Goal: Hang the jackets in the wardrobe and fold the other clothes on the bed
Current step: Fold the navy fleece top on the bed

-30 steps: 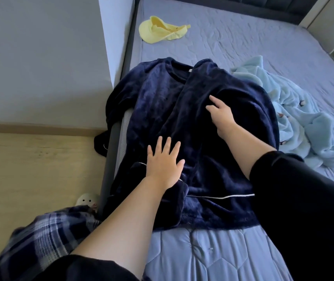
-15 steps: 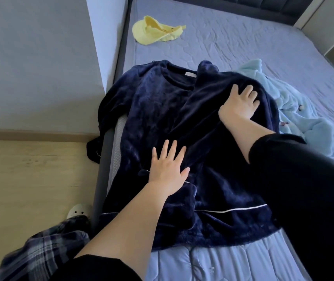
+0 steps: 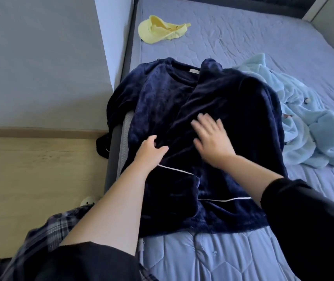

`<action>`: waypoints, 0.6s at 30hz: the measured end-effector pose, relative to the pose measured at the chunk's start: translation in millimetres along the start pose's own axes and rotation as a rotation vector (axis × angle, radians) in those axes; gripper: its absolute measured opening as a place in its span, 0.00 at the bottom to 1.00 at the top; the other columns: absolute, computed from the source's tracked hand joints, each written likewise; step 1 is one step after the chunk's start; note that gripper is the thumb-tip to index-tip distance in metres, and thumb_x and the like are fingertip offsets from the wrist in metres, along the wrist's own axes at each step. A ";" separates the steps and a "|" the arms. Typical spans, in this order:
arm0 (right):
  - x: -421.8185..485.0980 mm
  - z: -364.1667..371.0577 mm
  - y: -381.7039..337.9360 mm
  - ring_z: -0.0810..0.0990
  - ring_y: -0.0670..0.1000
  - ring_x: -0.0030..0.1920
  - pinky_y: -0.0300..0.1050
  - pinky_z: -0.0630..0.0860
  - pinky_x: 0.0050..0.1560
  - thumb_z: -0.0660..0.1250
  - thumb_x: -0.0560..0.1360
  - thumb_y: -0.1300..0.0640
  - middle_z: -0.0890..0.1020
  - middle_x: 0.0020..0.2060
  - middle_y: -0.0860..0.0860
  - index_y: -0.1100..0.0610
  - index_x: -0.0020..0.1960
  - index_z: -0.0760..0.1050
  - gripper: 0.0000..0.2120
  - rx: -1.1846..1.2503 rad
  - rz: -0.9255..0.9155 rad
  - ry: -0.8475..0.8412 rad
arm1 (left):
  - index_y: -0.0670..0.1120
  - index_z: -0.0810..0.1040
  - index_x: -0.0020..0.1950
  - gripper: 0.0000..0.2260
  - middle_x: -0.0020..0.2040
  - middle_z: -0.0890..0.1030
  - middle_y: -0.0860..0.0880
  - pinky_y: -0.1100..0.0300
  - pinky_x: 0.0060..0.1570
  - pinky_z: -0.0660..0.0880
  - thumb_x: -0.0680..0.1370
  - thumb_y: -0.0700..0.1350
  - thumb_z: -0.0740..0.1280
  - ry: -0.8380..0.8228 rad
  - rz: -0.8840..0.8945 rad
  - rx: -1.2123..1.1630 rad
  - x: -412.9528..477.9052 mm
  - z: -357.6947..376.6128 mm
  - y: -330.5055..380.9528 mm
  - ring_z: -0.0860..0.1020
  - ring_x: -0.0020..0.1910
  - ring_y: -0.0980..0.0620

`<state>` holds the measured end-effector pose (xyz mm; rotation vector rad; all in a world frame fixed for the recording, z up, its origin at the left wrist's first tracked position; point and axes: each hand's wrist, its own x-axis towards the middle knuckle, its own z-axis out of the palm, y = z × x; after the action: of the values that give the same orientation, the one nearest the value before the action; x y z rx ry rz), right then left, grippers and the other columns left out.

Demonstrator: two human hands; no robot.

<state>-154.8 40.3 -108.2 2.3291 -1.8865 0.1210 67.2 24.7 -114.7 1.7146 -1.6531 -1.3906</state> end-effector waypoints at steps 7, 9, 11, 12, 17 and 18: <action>-33.4 4.2 -30.1 0.51 0.50 0.77 0.55 0.44 0.75 0.52 0.80 0.52 0.56 0.77 0.53 0.54 0.77 0.56 0.26 0.206 0.156 -0.352 | 0.43 0.66 0.73 0.35 0.70 0.70 0.44 0.53 0.64 0.69 0.69 0.49 0.76 -0.341 -0.181 0.389 -17.1 -14.2 -7.6 0.71 0.65 0.44; -22.2 -3.0 -44.5 0.53 0.52 0.76 0.55 0.46 0.75 0.52 0.80 0.53 0.57 0.76 0.54 0.55 0.76 0.57 0.25 0.311 0.232 -0.253 | 0.45 0.71 0.67 0.29 0.64 0.75 0.45 0.51 0.60 0.72 0.68 0.46 0.76 -0.394 -0.175 0.405 -20.8 -17.9 -5.0 0.75 0.60 0.45; -14.3 -3.0 -59.5 0.50 0.54 0.77 0.56 0.46 0.75 0.52 0.81 0.51 0.53 0.77 0.55 0.56 0.77 0.54 0.25 0.284 0.281 -0.202 | 0.48 0.77 0.57 0.18 0.54 0.80 0.49 0.57 0.49 0.74 0.70 0.47 0.75 -0.406 -0.140 0.309 -20.4 -22.7 -4.6 0.78 0.52 0.50; -9.1 -1.2 -64.7 0.48 0.55 0.77 0.56 0.46 0.75 0.51 0.82 0.50 0.51 0.77 0.56 0.56 0.77 0.53 0.26 0.271 0.305 -0.213 | 0.49 0.78 0.52 0.11 0.49 0.80 0.51 0.60 0.44 0.73 0.72 0.48 0.73 -0.335 -0.102 0.240 -19.8 -24.5 -4.1 0.78 0.47 0.53; 40.4 12.9 -81.6 0.45 0.56 0.77 0.58 0.45 0.74 0.53 0.81 0.49 0.48 0.77 0.57 0.57 0.77 0.51 0.28 0.486 0.583 -0.206 | 0.47 0.78 0.50 0.09 0.49 0.81 0.46 0.50 0.46 0.80 0.77 0.37 0.59 0.325 -0.145 -0.386 1.3 -25.9 0.9 0.82 0.38 0.51; 51.1 17.3 -85.1 0.46 0.55 0.77 0.59 0.45 0.74 0.53 0.81 0.50 0.49 0.77 0.57 0.57 0.77 0.52 0.28 0.518 0.649 -0.172 | 0.47 0.78 0.51 0.12 0.49 0.82 0.46 0.51 0.47 0.80 0.76 0.36 0.58 0.424 -0.118 -0.474 6.7 -27.5 1.1 0.82 0.39 0.52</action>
<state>-61.3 5.4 -122.5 1.9084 -2.9241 0.5478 88.2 8.8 -104.3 1.6857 -0.9228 -1.2302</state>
